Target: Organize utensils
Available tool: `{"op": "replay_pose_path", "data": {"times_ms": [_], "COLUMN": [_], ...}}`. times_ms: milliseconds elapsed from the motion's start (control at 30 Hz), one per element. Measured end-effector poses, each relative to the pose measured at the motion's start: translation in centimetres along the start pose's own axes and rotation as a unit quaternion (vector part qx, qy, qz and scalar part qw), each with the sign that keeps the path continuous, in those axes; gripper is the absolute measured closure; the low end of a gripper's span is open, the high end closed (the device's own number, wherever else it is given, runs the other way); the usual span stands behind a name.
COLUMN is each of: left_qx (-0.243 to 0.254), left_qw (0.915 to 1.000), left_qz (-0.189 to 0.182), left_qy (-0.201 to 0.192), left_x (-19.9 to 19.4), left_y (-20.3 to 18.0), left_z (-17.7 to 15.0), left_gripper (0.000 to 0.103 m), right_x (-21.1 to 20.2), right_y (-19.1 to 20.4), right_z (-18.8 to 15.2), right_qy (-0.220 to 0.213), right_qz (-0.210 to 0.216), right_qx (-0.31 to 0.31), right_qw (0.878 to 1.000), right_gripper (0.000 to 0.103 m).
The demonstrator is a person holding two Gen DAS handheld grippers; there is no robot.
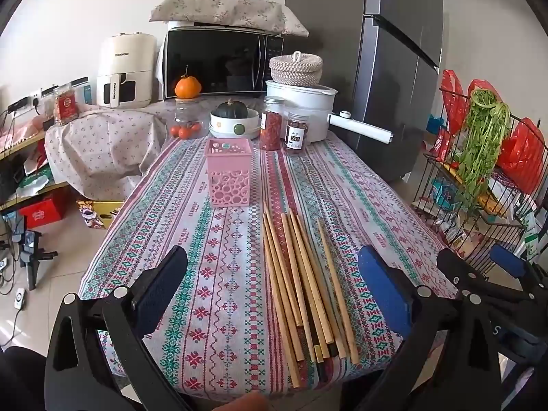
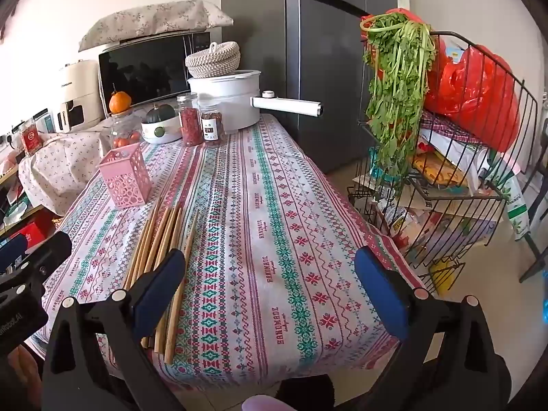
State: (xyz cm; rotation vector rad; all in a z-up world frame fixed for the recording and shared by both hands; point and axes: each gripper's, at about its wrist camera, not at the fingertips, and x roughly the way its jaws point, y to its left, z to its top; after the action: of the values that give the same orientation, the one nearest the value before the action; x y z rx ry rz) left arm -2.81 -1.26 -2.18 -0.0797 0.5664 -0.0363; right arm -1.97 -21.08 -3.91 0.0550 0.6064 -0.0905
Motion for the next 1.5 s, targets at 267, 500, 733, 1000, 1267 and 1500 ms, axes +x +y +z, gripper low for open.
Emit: {"op": "replay_pose_path", "data": {"times_ms": [267,500,733,1000,1267,1500], "left_qx": [0.001,0.002,-0.001,-0.001,-0.001,0.0], "left_qw": [1.0,1.0,1.0,0.9999,0.9999,0.9999], "left_qz": [0.0,0.0,0.001,0.002,0.002,0.003], "left_qy": [0.002,0.005,0.008,0.011,0.013,0.014], "left_x": [0.06,0.16,0.28,0.46,0.61,0.77], "left_y": [-0.16,-0.11,-0.02,0.04,0.06,0.11], "left_z": [-0.06,-0.15,-0.25,-0.22,-0.29,-0.44], "left_gripper": [0.007,0.007,0.007,0.007,0.007,0.007], "right_x": [-0.34,-0.08,-0.04,0.04,0.16,0.19], "right_y": [0.07,-0.15,-0.05,-0.04,-0.02,-0.01], "right_z": [0.0,-0.1,-0.07,-0.11,-0.14,-0.17], "right_qy": [0.0,-0.001,-0.001,0.0,0.001,0.001], "right_qz": [0.0,-0.001,0.0,0.0,-0.001,0.0], "right_qx": [-0.001,-0.001,0.0,-0.001,-0.001,0.0], "right_qw": [1.0,1.0,1.0,1.0,1.0,1.0], "right_gripper": [0.007,0.007,0.007,0.007,0.007,0.007]}}
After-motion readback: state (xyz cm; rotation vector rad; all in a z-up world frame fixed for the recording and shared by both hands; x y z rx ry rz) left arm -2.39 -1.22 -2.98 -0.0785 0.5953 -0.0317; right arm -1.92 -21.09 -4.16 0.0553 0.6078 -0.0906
